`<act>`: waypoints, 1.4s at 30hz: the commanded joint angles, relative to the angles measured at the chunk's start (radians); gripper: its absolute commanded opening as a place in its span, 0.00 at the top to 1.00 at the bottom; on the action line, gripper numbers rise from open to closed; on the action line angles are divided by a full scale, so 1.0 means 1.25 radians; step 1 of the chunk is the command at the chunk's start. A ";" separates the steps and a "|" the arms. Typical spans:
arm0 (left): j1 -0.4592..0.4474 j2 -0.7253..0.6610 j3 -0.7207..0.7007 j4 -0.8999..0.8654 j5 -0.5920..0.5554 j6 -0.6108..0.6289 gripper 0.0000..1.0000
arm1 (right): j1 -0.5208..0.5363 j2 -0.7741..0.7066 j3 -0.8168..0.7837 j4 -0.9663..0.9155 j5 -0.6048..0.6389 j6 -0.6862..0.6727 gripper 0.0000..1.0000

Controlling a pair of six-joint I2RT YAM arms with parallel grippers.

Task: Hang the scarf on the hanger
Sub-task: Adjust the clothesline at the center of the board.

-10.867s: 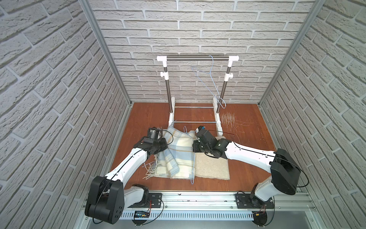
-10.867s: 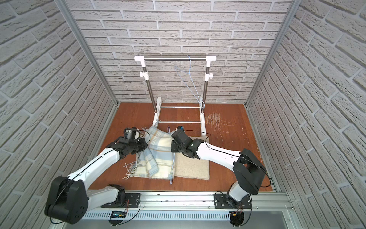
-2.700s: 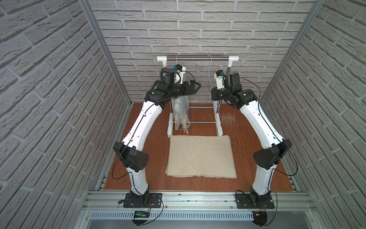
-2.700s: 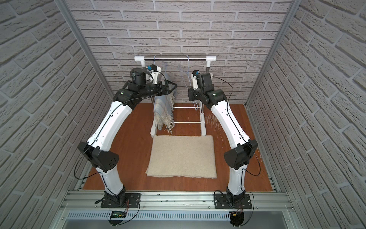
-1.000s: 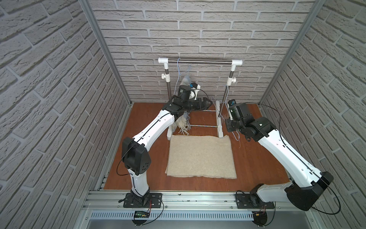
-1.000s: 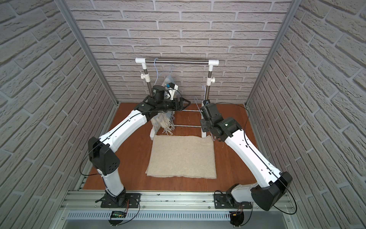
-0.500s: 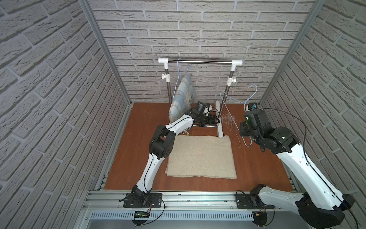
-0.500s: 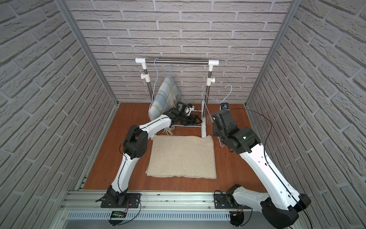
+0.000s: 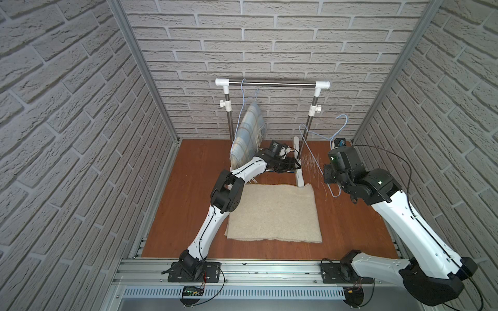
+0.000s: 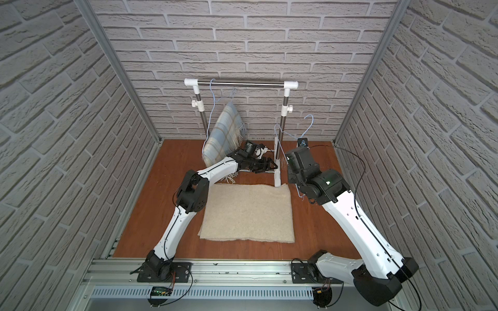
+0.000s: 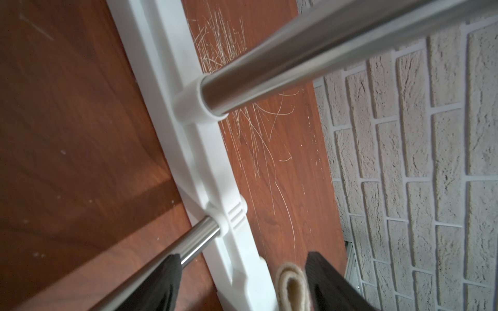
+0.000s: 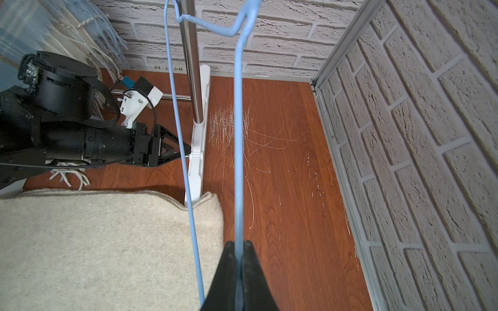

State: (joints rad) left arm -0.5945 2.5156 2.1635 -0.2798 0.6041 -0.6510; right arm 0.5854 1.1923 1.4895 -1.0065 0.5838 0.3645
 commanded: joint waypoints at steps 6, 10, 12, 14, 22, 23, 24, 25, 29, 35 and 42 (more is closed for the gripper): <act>-0.003 -0.038 -0.064 -0.008 0.019 0.023 0.25 | 0.000 0.000 0.024 0.009 0.032 -0.005 0.97; -0.009 -0.069 -0.111 0.039 0.017 0.032 0.25 | 0.000 0.020 0.039 0.009 0.011 -0.001 0.97; -0.013 -0.089 -0.112 0.016 0.023 0.055 0.24 | 0.000 0.023 0.046 0.002 0.011 -0.002 0.97; -0.014 -0.095 -0.111 -0.019 0.040 0.063 0.24 | 0.000 0.022 0.044 0.001 0.012 -0.003 0.97; -0.009 -0.060 -0.147 -0.111 0.032 0.065 0.23 | 0.000 0.030 0.044 0.004 0.006 0.003 0.97; -0.004 -0.046 -0.128 -0.117 0.023 0.074 0.23 | 0.000 0.033 0.045 0.006 0.001 0.003 0.97; 0.001 -0.029 -0.104 -0.128 0.011 0.083 0.23 | 0.000 0.034 0.045 0.009 -0.003 0.001 0.97; 0.007 -0.013 -0.078 -0.140 -0.001 0.095 0.23 | 0.000 0.036 0.047 0.012 -0.009 -0.002 0.97; 0.037 0.042 0.027 -0.166 -0.032 0.113 0.23 | 0.001 0.047 0.050 0.017 -0.031 -0.012 0.97; 0.061 0.093 0.139 -0.178 -0.044 0.110 0.22 | 0.000 0.063 0.040 0.031 -0.060 -0.016 0.97; 0.050 0.005 0.021 -0.116 -0.022 0.098 0.22 | 0.004 0.065 0.004 0.052 -0.082 -0.009 0.97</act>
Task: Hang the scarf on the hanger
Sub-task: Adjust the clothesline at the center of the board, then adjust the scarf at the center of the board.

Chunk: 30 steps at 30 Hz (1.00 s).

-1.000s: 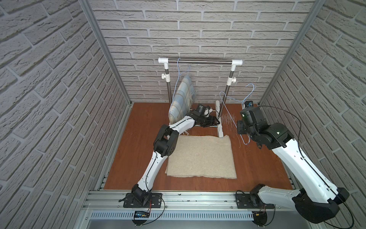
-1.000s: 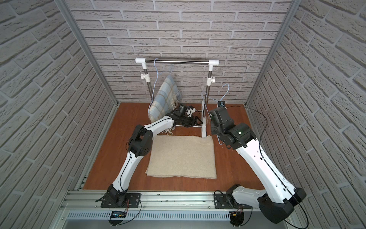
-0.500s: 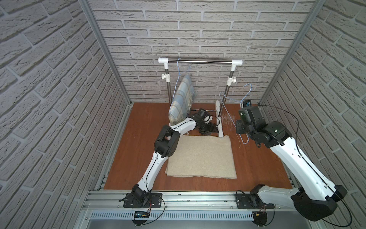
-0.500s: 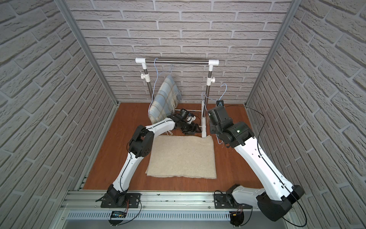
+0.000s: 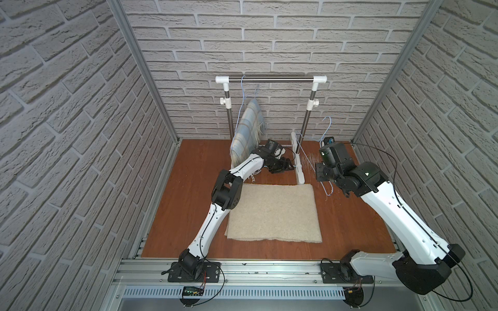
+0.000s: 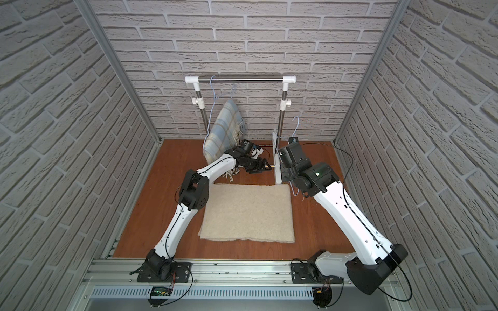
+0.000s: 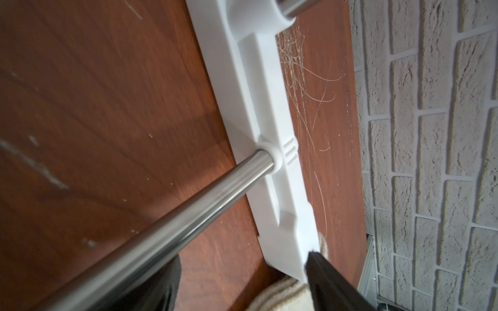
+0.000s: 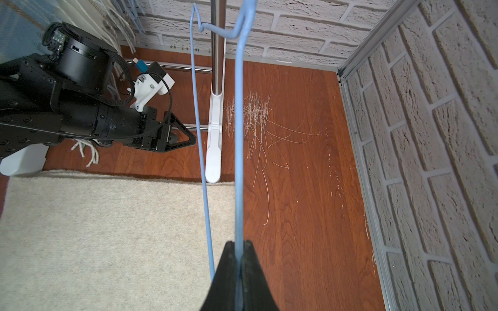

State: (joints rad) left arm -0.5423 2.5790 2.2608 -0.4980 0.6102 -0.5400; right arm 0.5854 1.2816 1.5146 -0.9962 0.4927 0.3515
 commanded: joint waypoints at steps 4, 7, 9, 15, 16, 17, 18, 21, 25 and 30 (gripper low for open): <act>0.012 -0.206 -0.242 0.161 -0.047 -0.049 0.23 | 0.021 -0.006 -0.046 0.063 -0.001 -0.009 0.97; 0.024 -0.333 -0.362 0.225 -0.066 -0.122 0.24 | 0.046 -0.027 -0.104 0.120 0.009 -0.025 0.97; 0.026 -0.392 -0.406 0.259 -0.070 -0.175 0.24 | 0.064 -0.034 -0.131 0.143 0.023 -0.033 0.97; 0.010 -0.510 -0.470 0.340 -0.092 -0.280 0.23 | 0.129 -0.031 -0.193 0.222 0.074 -0.086 0.97; 0.007 -0.521 -0.480 0.360 -0.096 -0.302 0.22 | 0.139 -0.032 -0.200 0.230 0.079 -0.090 0.97; 0.005 -0.530 -0.489 0.379 -0.097 -0.325 0.22 | 0.146 -0.031 -0.208 0.240 0.083 -0.091 0.97; 0.002 -0.534 -0.497 0.399 -0.097 -0.343 0.21 | 0.154 -0.029 -0.212 0.246 0.087 -0.090 0.97; -0.012 -0.541 -0.518 0.447 -0.106 -0.402 0.21 | 0.175 -0.019 -0.214 0.248 0.093 -0.091 0.97; -0.026 -0.557 -0.540 0.464 -0.125 -0.440 0.20 | 0.191 -0.018 -0.215 0.251 0.102 -0.094 0.97; -0.034 -0.588 -0.569 0.474 -0.146 -0.475 0.19 | 0.202 -0.013 -0.217 0.255 0.115 -0.104 0.97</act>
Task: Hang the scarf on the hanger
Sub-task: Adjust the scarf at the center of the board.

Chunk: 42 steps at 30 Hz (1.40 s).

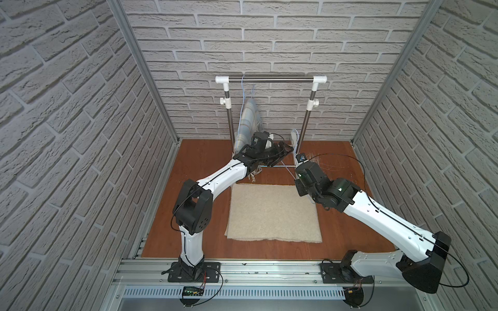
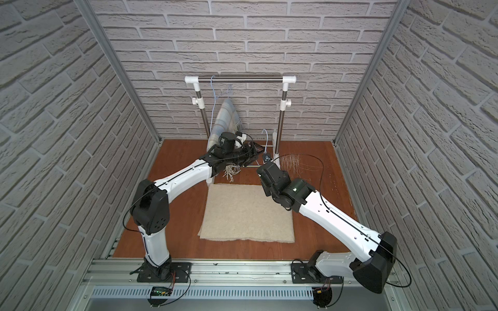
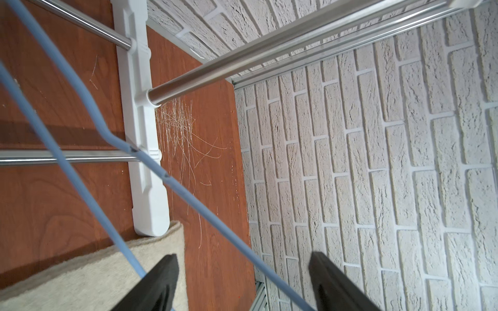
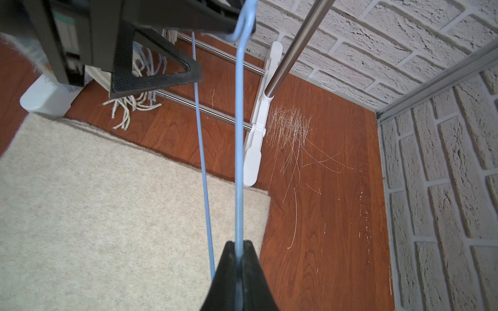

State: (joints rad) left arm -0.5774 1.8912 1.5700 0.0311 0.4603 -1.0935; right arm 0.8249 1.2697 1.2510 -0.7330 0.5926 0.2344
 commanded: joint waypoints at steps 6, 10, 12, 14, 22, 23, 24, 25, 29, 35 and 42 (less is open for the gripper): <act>-0.013 -0.040 -0.015 0.086 -0.035 -0.090 0.20 | 0.030 0.023 -0.004 0.052 0.044 -0.019 0.97; -0.022 -0.025 0.004 0.102 -0.035 -0.123 0.24 | 0.044 0.041 -0.004 0.053 0.059 -0.018 0.97; -0.023 -0.018 0.005 0.113 -0.029 -0.138 0.33 | 0.047 0.047 -0.002 0.051 0.068 -0.017 0.97; -0.023 -0.019 -0.002 0.112 -0.025 -0.142 0.50 | 0.048 0.051 -0.004 0.050 0.075 -0.015 0.97; -0.007 -0.037 -0.064 0.112 0.027 -0.128 1.00 | 0.049 0.065 -0.006 0.046 0.079 -0.004 0.97; -0.004 -0.035 -0.071 0.114 0.039 -0.120 1.00 | 0.049 0.066 -0.005 0.045 0.077 -0.003 0.97; 0.001 -0.034 -0.078 0.118 0.053 -0.110 1.00 | 0.049 0.068 -0.004 0.043 0.074 0.001 0.97; 0.005 -0.031 -0.084 0.122 0.068 -0.101 1.00 | 0.049 0.069 -0.003 0.042 0.072 0.003 0.97; 0.016 -0.027 -0.111 0.101 0.120 -0.038 1.00 | 0.049 0.067 -0.004 0.025 0.061 0.029 0.96; 0.033 -0.015 -0.202 0.131 0.177 0.041 1.00 | 0.049 0.020 -0.031 -0.014 0.058 0.089 0.85; 0.048 0.026 -0.324 0.242 0.243 0.057 1.00 | 0.048 -0.058 -0.065 -0.092 0.080 0.179 0.29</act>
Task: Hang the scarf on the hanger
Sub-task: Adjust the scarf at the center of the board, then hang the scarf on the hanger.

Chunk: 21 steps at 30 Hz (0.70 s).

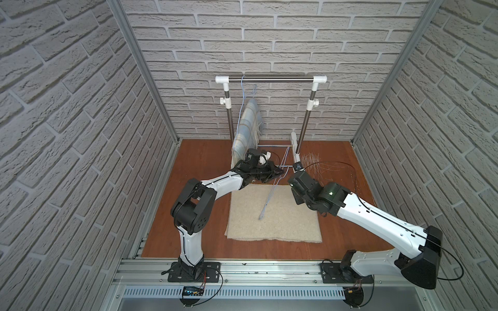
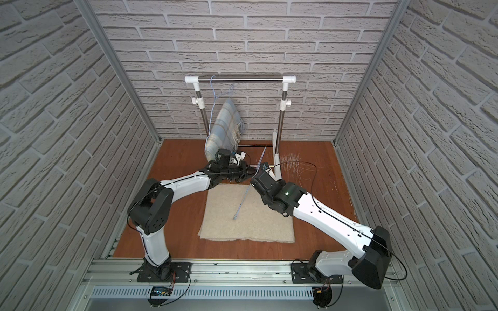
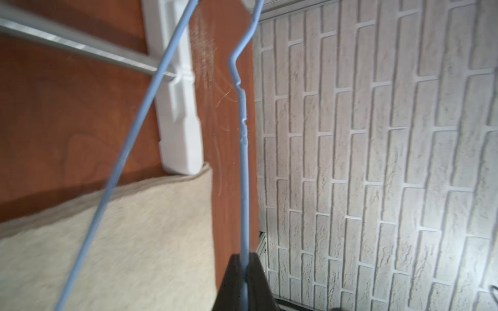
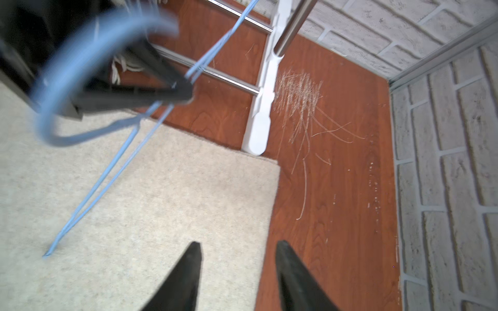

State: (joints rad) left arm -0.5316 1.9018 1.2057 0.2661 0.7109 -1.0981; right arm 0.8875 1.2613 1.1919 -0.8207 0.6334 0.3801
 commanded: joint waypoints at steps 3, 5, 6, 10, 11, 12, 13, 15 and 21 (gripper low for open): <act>0.025 0.022 -0.065 0.057 0.057 0.076 1.00 | -0.026 -0.073 -0.044 -0.036 0.052 0.096 0.25; 0.031 0.015 -0.087 0.073 0.061 0.069 1.00 | -0.061 -0.066 -0.057 -0.056 0.019 0.117 0.25; 0.033 0.008 -0.087 0.069 0.058 0.067 1.00 | -0.079 -0.057 -0.063 -0.060 -0.014 0.124 0.25; 0.034 -0.017 -0.044 0.055 0.039 0.050 1.00 | -0.143 0.009 -0.097 -0.062 -0.134 0.150 0.27; 0.033 -0.021 -0.029 0.054 0.034 0.037 1.00 | -0.161 0.034 -0.100 -0.067 -0.164 0.158 0.27; 0.033 -0.025 -0.014 0.050 0.028 0.024 1.00 | -0.173 0.053 -0.101 -0.071 -0.193 0.162 0.27; 0.033 -0.029 0.004 0.046 0.022 0.014 1.00 | -0.180 0.074 -0.102 -0.075 -0.214 0.166 0.27; 0.033 -0.041 0.023 0.048 0.009 -0.025 1.00 | -0.182 0.099 -0.105 -0.064 -0.239 0.167 0.25; 0.047 -0.096 0.008 0.082 -0.030 -0.136 1.00 | -0.218 0.162 -0.133 -0.021 -0.349 0.192 0.15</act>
State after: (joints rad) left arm -0.4889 1.8416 1.2137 0.2955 0.7071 -1.1984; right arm 0.6380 1.4303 1.0451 -0.8658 0.2928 0.5812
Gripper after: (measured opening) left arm 0.074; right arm 0.841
